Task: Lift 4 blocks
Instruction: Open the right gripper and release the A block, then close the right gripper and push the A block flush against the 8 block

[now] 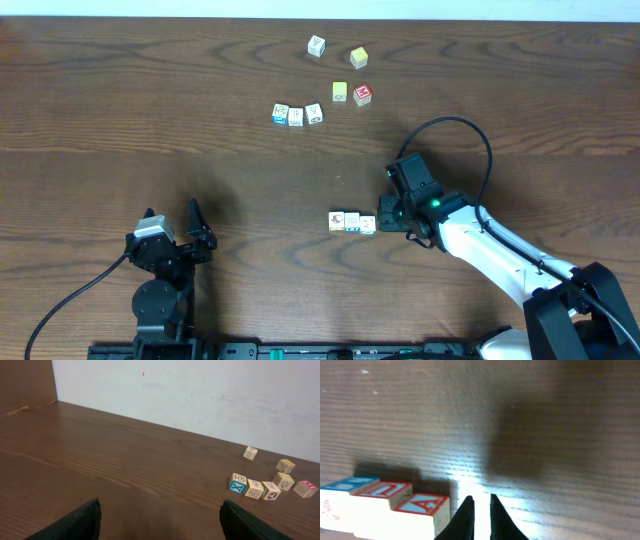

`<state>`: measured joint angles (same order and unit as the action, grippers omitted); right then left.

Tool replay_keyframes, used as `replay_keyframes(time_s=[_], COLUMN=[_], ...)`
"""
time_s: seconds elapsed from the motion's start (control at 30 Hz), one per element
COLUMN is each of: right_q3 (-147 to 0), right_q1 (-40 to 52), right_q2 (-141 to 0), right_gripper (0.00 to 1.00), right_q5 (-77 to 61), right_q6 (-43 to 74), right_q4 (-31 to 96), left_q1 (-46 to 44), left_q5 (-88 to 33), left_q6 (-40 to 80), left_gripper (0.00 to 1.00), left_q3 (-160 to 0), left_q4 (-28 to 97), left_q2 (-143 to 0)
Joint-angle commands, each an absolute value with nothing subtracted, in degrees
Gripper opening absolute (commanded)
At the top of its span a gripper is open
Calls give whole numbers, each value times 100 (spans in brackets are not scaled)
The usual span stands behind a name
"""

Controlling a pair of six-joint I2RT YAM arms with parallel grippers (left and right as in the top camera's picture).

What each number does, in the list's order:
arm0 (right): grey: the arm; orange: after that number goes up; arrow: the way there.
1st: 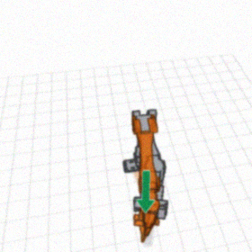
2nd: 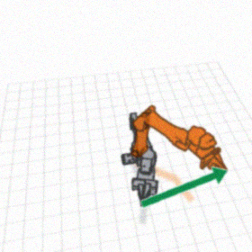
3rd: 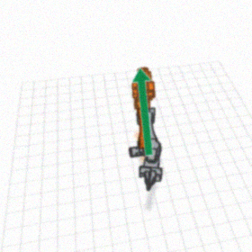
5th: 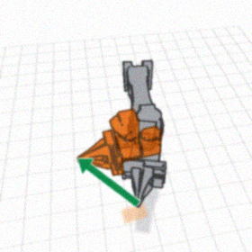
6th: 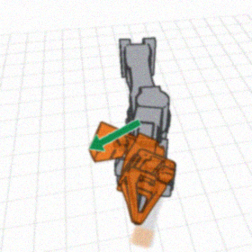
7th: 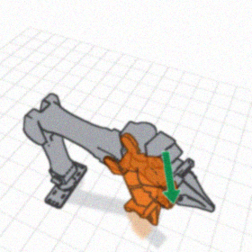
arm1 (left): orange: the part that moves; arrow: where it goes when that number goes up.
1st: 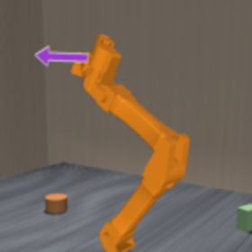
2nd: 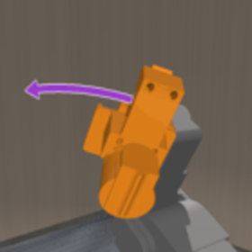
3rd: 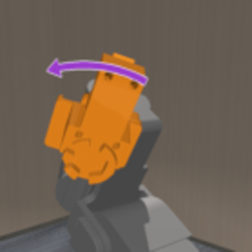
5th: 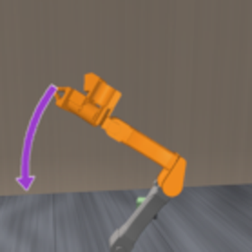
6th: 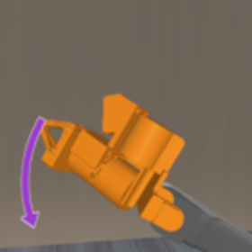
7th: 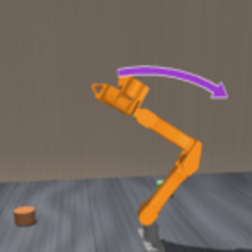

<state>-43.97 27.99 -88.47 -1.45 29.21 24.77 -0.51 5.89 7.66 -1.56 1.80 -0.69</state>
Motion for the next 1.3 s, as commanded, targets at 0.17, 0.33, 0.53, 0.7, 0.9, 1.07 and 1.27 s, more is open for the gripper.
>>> replay_keyframes(time_s=[0.17,0.33,0.53,0.7,0.9,1.07,1.27], right_q3=[-4403,-4403,-4403,-4403,-4403,-4403,-4403], right_q1=[2753,2777,3072,3522,3675,3675,3675], right_q2=[-8879,-8877,-8877,-8877,-8877,-8879,-8879], right_gripper=[1,1,1,1,1,2,3], right_q5=[-73,-316,-753,-692,-569,-451,-456], right_q6=[3046,3081,2991,2998,3068,3083,3081], right_q4=[3083,3301,3297,3269,3216,3144,2895], left_q1=[-30,-30,-30,-30,-30,-30,-30], left_q5=[620,620,620,620,620,620,620], left_q6=[753,753,753,753,753,753,753], left_gripper=[77,76,77,77,76,77,77], left_q3=[-23,-23,-23,-23,-23,-23,-23], left_q4=[379,379,379,379,379,379,379], left_q2=[-60,-60,-60,-60,-60,-60,-60])
